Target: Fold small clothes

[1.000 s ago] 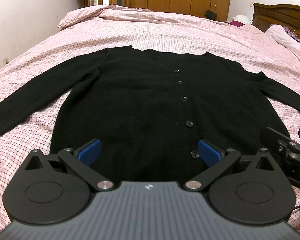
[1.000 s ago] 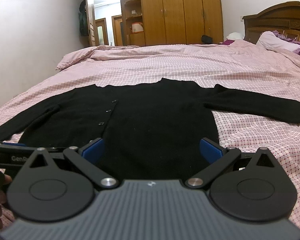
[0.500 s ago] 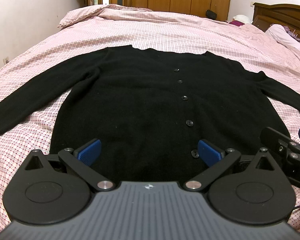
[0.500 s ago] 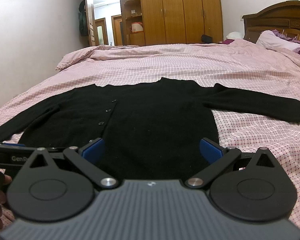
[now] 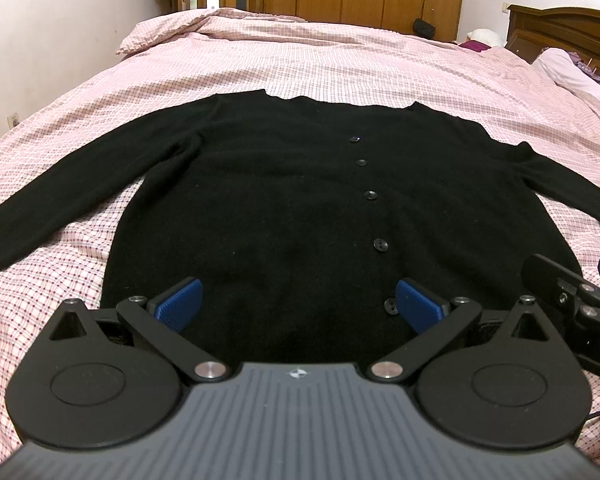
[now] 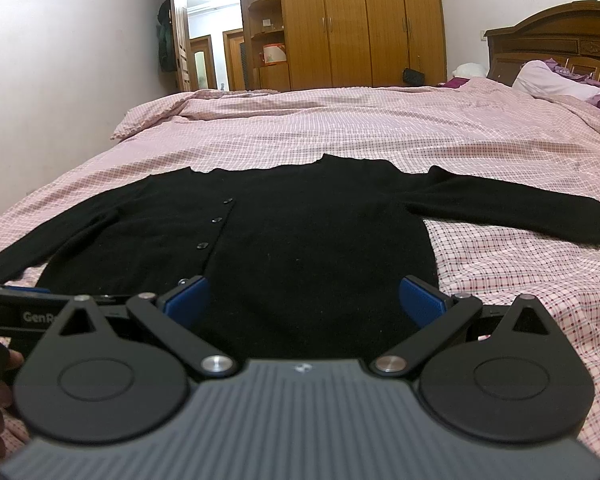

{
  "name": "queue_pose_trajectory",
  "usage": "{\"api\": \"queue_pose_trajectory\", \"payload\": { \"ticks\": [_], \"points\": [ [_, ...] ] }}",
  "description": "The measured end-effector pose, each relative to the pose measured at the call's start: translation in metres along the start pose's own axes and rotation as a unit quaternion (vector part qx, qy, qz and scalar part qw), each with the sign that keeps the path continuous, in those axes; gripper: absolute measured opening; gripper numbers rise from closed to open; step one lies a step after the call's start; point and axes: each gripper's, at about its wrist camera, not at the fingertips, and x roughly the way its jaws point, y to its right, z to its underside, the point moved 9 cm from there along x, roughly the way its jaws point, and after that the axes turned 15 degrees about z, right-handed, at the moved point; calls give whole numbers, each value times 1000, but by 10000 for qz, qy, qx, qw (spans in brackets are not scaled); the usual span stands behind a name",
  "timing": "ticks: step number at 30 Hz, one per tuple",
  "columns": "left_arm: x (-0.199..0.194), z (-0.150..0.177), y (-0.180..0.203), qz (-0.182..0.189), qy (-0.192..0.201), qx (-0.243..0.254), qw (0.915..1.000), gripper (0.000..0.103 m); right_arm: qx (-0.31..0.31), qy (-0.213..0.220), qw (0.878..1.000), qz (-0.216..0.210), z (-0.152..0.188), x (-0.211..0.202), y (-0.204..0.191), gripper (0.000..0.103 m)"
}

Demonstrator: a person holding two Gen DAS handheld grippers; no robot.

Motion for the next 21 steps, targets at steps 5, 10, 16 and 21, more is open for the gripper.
{"api": "queue_pose_trajectory", "payload": {
  "ticks": [5,10,16,21],
  "points": [
    [1,1,-1,-6,-3,0,10000,103,0,-3,10000,0,0,0,0,103],
    [1,0,-1,-5,-1,-1,10000,103,0,-1,10000,-1,0,0,0,103],
    [1,0,-1,-6,-3,1,10000,103,2,-5,10000,0,0,0,0,103],
    [2,1,-2,-14,-22,5,10000,103,1,-21,10000,-7,1,1,0,103]
  ]
}}
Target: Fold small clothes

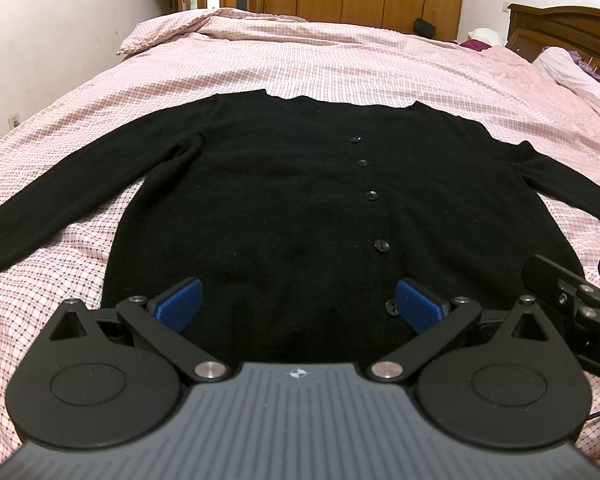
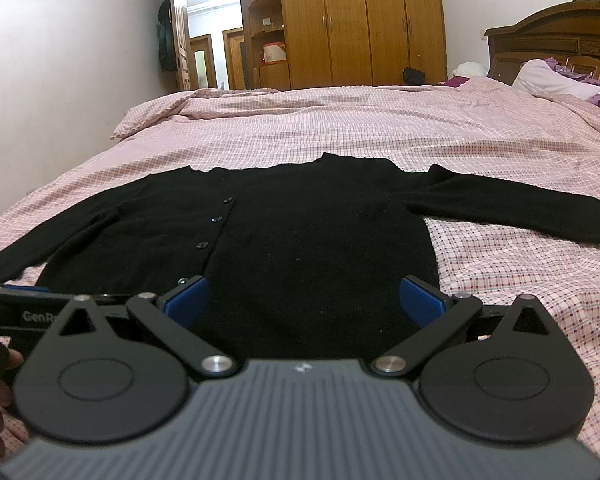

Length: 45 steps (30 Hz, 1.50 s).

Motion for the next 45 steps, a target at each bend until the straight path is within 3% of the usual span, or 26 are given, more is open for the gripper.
{"api": "queue_pose_trajectory", "payload": {
  "ticks": [15,20,26,35,42,45],
  "points": [
    [13,-17,-7,-41,-90,148,9998,103,310,-152,9993,-158,-8,19,14,103],
    [23,-37,-8,-58,-62,222,9997,103,738,-190,9971,-64,-24,34,43,103],
    [38,-64,-10,-84,-53,271,9996,103,1190,-154,9919,414,-40,56,102,103],
    [79,-91,-8,-112,-182,243,9995,103,2086,-304,9714,1096,-45,101,195,103],
    [115,-93,-11,-174,-418,181,9988,103,2896,-671,9437,1449,-27,139,250,103],
    [127,-92,-13,-203,-519,189,9983,103,3325,-918,9286,1370,-13,154,264,103]
  ]
}}
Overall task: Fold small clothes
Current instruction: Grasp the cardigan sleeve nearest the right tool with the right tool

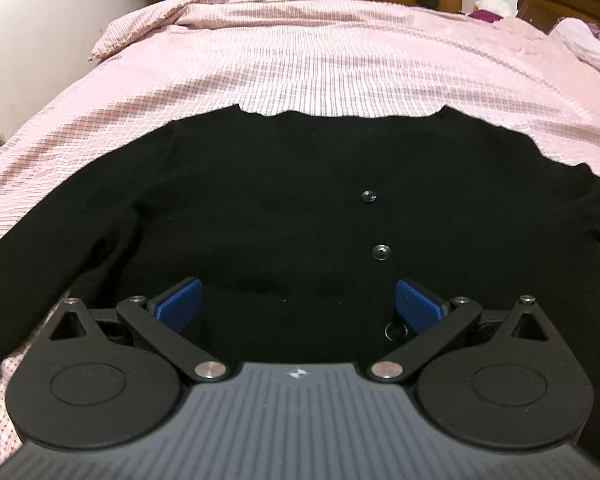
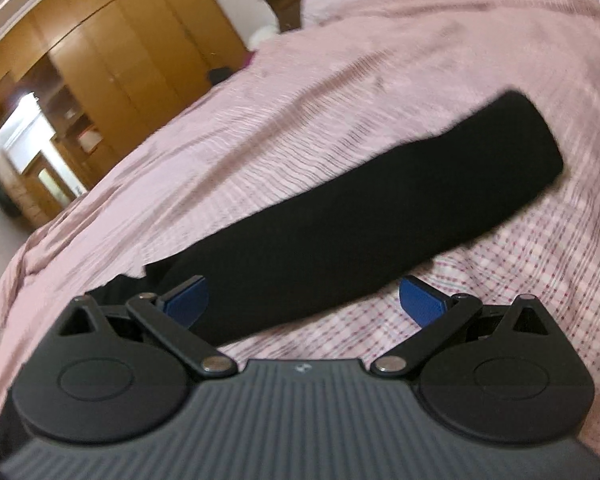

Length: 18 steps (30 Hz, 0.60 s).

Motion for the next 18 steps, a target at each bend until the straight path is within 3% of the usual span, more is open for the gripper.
{"api": "queue_pose_trajectory", "payload": {
  "ticks": [5,14,18],
  "points": [
    [19,8,-4,21,-190,-113,9998,103,413,-144,9989,-187,0,17,7,103],
    [27,17,-10,224,-61,-325,9992,103,676,-175,9967,-425,-6,19,13,103],
    [27,17,-10,258,-118,-361,9989,103,1049,198,9940,-237,-24,24,18,101]
  ]
}}
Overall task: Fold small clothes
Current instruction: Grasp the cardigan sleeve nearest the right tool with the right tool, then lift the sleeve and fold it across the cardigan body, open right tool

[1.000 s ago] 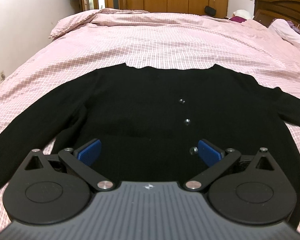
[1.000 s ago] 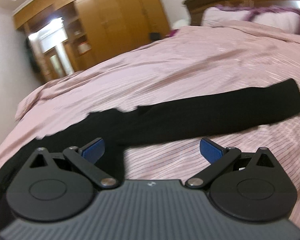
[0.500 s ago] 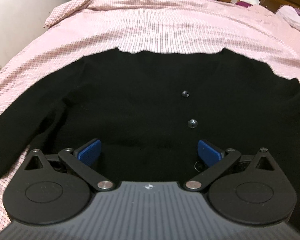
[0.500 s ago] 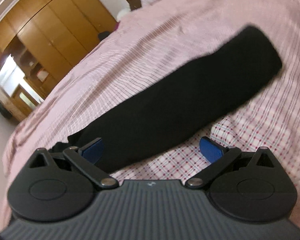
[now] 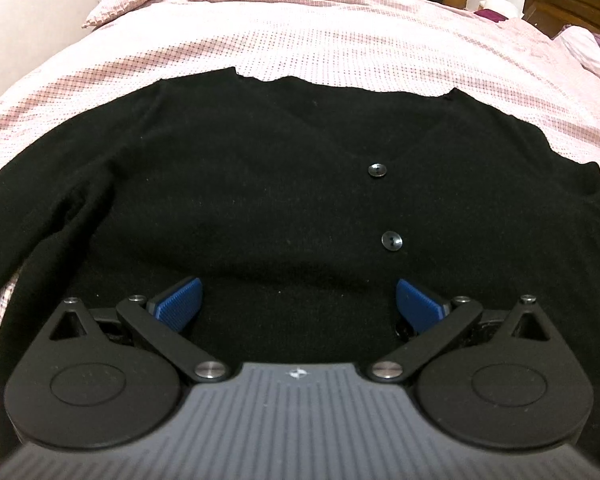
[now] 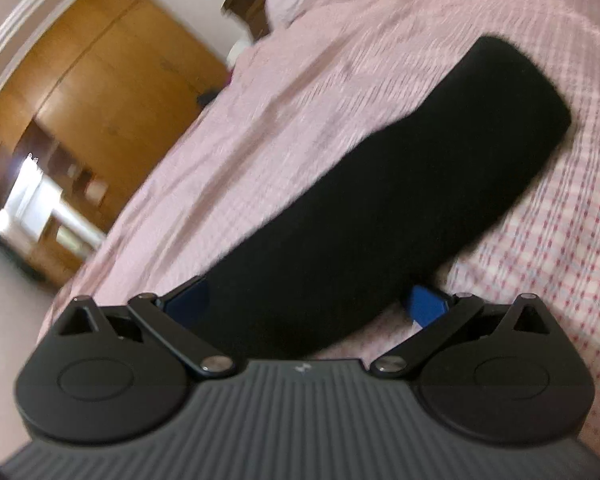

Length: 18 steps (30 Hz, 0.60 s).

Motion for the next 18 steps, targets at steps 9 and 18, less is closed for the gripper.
{"api": "queue_pose_trajectory", "payload": {
  "ticks": [9,18],
  "points": [
    [-7,0,2,46,41,102,9999,103,452,521,9973,265,-42,8,23,8],
    [-20,1,6,194,-21,117,9997,103,-348,839,9959,-39,-53,-17,-8,8]
  ]
}}
